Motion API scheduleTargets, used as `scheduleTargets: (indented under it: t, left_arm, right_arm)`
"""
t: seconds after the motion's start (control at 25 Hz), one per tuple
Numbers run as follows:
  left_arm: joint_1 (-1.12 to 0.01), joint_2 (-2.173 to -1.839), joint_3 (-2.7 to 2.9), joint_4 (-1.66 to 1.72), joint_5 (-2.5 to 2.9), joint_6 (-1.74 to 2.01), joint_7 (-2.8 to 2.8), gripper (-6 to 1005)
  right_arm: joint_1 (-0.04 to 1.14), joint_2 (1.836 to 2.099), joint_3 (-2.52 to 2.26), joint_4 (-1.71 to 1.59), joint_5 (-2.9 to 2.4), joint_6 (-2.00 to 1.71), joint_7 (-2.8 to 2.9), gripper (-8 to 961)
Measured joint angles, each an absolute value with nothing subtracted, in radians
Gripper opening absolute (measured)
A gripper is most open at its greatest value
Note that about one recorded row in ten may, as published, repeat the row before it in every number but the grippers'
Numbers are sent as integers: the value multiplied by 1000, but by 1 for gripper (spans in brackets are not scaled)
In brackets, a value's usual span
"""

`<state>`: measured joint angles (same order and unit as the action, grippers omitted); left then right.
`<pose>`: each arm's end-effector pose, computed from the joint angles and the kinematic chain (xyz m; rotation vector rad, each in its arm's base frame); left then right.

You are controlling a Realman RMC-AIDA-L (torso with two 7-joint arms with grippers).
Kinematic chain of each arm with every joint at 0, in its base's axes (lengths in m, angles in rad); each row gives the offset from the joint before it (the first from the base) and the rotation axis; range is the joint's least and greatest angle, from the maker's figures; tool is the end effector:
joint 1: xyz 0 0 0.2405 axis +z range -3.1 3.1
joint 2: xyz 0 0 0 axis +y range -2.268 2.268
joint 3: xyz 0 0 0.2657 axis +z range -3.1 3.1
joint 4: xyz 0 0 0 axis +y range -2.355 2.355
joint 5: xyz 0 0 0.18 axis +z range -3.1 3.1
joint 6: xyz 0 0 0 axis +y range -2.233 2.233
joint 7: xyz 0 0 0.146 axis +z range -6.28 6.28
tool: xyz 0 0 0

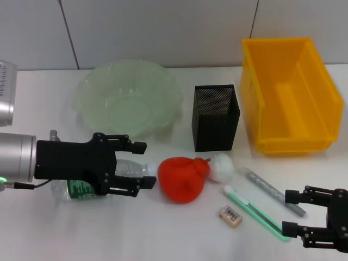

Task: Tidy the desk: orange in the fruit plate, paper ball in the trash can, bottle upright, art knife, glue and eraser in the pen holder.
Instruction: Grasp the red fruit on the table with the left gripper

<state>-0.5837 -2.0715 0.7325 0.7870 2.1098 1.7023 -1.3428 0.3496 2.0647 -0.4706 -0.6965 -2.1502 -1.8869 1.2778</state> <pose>-0.2276 0.3103 0.0004 -2.9420 -0.3103 -0.5600 0.2934 0.2307 0.0182 -2.7608 0.6985 0.8191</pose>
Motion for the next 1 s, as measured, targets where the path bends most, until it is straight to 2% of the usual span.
scheduleTargets:
  t: [0.6, 1.0]
  left_arm:
    - [-631, -2076, 821, 681, 2058, 1594, -1353, 798]
    - [-629, -2077, 1137, 681, 1876, 1349, -1386, 797]
  right_arm:
    - [342, 2043, -469, -690, -2156, -1862, 1278, 776]
    - [334, 2046, -475, -686, -2157, -1846, 1278, 776]
